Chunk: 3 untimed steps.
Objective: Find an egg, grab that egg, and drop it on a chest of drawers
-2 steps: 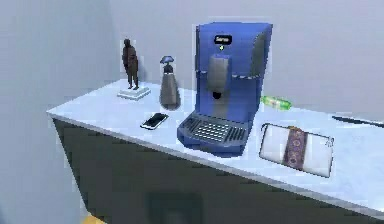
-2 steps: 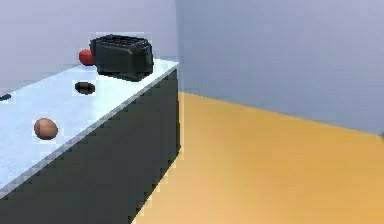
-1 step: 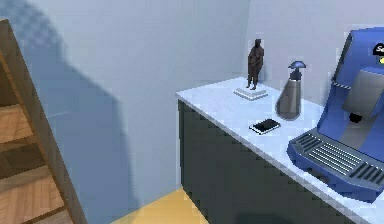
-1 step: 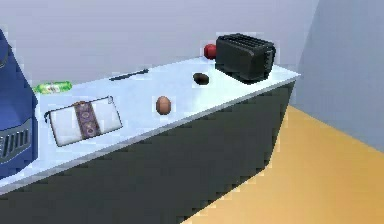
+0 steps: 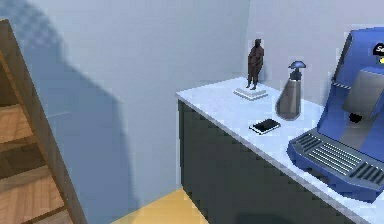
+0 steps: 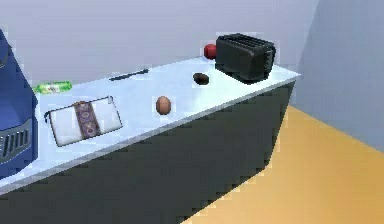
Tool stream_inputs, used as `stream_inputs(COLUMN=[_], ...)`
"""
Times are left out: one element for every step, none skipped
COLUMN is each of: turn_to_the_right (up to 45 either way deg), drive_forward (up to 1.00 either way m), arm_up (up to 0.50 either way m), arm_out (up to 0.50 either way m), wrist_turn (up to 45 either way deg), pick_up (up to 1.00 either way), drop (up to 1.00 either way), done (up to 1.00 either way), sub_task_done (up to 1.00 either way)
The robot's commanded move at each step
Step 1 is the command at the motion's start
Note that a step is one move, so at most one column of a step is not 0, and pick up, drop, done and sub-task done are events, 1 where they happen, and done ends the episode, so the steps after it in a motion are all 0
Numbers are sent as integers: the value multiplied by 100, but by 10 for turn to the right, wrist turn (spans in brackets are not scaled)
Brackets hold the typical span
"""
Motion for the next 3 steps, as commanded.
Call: stream_inputs(turn_to_the_right=[0, 0, 0], drive_forward=[0, 0, 0], arm_up=[38, 0, 0], arm_out=[0, 44, 0], wrist_turn=[0, 0, 450], pick_up=[0, 0, 0], drop=[0, 0, 0], done=[0, 0, 0], sub_task_done=[0, 0, 0])
